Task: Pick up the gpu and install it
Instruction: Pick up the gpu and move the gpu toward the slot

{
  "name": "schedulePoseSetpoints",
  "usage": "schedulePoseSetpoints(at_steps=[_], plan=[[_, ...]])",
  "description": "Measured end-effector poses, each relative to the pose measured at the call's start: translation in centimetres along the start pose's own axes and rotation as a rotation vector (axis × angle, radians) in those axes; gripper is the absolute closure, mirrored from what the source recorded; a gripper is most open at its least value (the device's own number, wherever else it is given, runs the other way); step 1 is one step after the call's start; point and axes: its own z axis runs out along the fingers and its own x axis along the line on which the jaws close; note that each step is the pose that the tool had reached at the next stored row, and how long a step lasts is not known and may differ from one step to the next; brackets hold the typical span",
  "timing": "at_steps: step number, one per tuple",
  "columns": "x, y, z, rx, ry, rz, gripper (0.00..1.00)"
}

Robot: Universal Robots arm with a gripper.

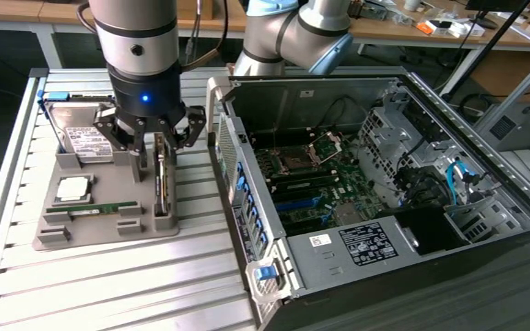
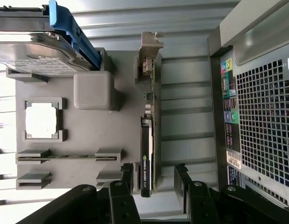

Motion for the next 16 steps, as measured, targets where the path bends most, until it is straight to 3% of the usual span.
schedulePoseSetpoints(at_steps=[16], plan=[[0.0, -0.05, 1.16, 0.0, 0.0, 0.0, 0.52]])
